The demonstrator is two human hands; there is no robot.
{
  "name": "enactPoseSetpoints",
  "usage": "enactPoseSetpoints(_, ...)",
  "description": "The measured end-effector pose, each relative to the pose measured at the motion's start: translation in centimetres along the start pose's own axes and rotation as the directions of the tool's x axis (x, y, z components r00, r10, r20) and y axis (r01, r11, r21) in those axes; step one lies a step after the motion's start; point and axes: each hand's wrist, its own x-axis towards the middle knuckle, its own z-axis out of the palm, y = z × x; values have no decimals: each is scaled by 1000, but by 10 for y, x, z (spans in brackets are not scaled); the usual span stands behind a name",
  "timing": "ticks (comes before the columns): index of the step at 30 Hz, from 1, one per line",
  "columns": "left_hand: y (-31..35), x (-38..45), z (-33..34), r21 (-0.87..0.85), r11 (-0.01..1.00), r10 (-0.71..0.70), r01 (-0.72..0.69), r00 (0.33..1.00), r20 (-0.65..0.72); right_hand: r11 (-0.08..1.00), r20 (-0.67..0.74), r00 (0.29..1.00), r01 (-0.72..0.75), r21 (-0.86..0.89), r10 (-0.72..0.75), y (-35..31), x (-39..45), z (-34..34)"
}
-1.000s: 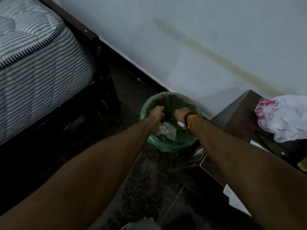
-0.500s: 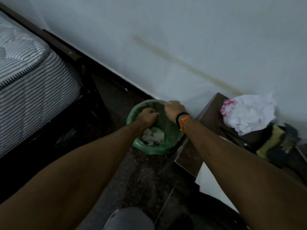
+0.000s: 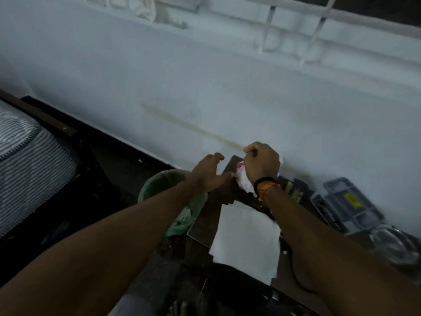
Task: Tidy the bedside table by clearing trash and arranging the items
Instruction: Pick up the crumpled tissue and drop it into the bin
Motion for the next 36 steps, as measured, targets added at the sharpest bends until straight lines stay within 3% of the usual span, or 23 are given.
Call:
enactPoseSetpoints(3, 24, 7, 10, 88, 985, 136, -146, 985, 106, 993, -24, 998, -66, -94, 64, 27, 16, -27)
enactPoseSetpoints(7, 30, 26, 24, 117, 986, 99, -118, 983, 155, 953, 149, 968, -158, -257, 201, 67, 31, -47)
enactPoseSetpoints(11, 38, 38, 32, 129, 983, 100, -128, 974, 206, 938, 315, 930, -73, -340, 187, 92, 42, -45)
enactPoseSetpoints(14, 41, 45, 37, 111, 982, 117, -150, 959, 259, 951, 446, 879, -22, -310, 166, 100, 48, -44)
enactPoseSetpoints(17, 40, 52, 49, -76, 986, 161, -149, 964, 210, 975, 470, 872, -29, -220, 133, 99, 49, -45)
enactPoseSetpoints(21, 48, 53, 48, -91, 979, 194, -180, 966, 172, 990, 408, 912, 14, -143, 46, 92, 42, -42)
enactPoseSetpoints(23, 43, 58, 42, -95, 973, 219, -211, 971, 91, 993, 372, 928, 31, -112, 13, 84, 42, -42)
enactPoseSetpoints(25, 39, 62, 30, -79, 969, 235, -234, 972, 7, 998, 334, 942, 12, -58, 8, 72, 47, -44)
enactPoseSetpoints(28, 33, 61, 0, 15, 976, 217, -217, 976, -8, 995, 331, 943, -34, 96, 1, 48, 53, -40)
enactPoseSetpoints(36, -23, 28, -68, 120, 978, 183, -173, 980, -83, 981, 502, 846, 194, 23, -179, -11, 39, 37)
